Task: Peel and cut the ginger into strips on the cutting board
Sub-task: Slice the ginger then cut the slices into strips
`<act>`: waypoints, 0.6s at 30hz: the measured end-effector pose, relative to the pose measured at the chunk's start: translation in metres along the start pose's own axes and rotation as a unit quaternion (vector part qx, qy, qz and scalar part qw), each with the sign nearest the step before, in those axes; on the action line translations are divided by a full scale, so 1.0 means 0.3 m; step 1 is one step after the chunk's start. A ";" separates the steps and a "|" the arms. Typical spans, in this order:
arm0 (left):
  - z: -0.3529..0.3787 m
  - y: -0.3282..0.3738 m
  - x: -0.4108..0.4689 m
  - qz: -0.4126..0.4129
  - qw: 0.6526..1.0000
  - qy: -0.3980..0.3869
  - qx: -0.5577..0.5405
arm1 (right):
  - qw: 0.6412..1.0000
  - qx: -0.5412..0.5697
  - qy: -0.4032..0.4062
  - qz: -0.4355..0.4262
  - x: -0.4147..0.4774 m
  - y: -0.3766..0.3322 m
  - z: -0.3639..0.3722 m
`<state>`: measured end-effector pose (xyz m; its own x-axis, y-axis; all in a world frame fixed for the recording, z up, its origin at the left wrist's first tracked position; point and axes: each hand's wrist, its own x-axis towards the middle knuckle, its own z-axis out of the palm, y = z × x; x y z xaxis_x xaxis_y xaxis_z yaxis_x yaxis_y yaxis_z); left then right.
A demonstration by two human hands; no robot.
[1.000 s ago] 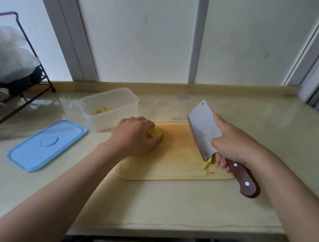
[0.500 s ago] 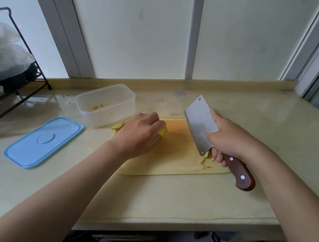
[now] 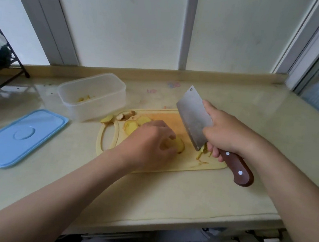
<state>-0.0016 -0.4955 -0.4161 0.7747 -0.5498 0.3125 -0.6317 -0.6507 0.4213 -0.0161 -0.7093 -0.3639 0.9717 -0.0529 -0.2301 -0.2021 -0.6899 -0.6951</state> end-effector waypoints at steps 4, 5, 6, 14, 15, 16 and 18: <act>0.027 -0.002 0.008 0.041 0.999 -0.011 0.002 | 0.999 -0.031 0.001 -0.013 -0.009 -0.025 0.005; 0.026 -0.007 0.017 0.046 0.999 -0.008 0.002 | 0.999 -0.041 -0.001 -0.016 -0.015 -0.031 0.006; 0.025 -0.015 0.026 0.049 0.999 -0.007 0.003 | 0.999 -0.049 -0.005 -0.018 -0.023 -0.037 0.005; 0.037 -0.076 0.041 0.117 0.993 0.007 0.033 | 0.996 -0.083 0.002 -0.026 -0.062 -0.055 0.024; 0.040 -0.080 0.036 0.124 0.992 0.016 0.032 | 0.996 -0.085 0.008 -0.027 -0.069 -0.054 0.033; 0.042 -0.083 0.030 0.129 0.991 0.022 0.033 | 0.996 -0.085 0.014 -0.029 -0.078 -0.055 0.042; 0.043 -0.083 0.016 0.141 0.989 0.024 0.042 | 0.995 -0.087 0.029 -0.040 -0.096 -0.057 0.059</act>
<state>0.0174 -0.4887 -0.4361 0.5666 -0.6912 0.4487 -0.8214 -0.5170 0.2409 -0.0426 -0.6833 -0.3574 0.9903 -0.0305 -0.1357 -0.1044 -0.8075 -0.5806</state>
